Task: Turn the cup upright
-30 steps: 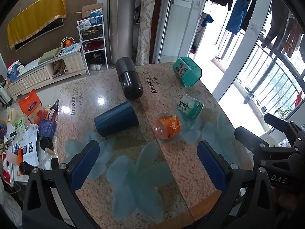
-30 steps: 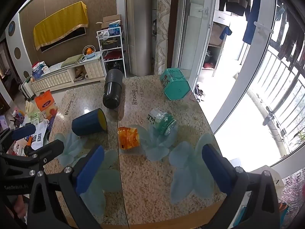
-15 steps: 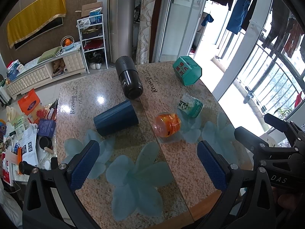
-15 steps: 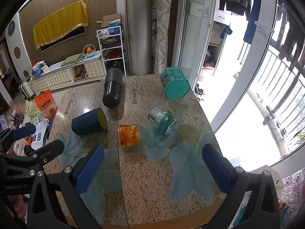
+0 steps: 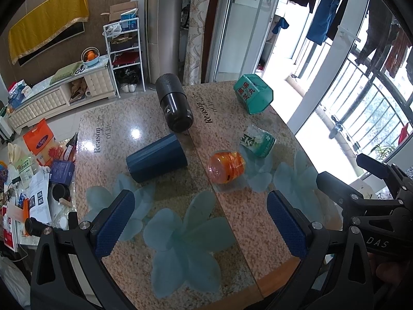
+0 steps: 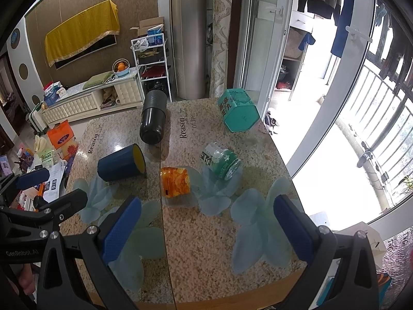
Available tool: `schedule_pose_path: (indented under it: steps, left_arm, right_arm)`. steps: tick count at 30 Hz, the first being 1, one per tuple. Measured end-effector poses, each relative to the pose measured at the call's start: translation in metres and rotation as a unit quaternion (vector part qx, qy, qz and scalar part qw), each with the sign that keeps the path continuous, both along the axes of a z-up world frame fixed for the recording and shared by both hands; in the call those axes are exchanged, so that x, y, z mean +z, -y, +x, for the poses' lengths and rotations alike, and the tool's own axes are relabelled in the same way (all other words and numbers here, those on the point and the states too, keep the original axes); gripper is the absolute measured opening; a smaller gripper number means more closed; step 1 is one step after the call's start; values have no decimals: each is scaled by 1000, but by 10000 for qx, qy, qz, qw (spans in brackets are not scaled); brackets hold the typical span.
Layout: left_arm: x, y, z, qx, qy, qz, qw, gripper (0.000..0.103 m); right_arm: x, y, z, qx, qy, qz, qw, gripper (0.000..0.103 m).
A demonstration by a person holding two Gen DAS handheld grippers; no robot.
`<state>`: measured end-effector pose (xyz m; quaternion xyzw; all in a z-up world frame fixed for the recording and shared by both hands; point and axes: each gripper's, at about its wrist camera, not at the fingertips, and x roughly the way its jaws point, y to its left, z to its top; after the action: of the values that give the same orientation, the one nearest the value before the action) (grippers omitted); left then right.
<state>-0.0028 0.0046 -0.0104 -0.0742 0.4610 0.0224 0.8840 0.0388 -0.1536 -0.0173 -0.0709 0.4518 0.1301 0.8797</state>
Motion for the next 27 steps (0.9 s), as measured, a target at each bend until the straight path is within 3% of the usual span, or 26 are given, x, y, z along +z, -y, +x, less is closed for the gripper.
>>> schedule_pose_path:
  steps: [11,19,27]
  left_arm:
    - [1,-2,4,-5,-44,0,10000,103]
    - [-12,-12,7,17,-238,-379,9990,103]
    - [-35,-21,16,398,-637,-609,9953,103]
  right_arm:
    - [2,-2,2,17,-16,-13,10000,103]
    - [-1,4,16,4,-146,-65,9999,103]
    - [-4,8,41,254,-238,-267,9990,103]
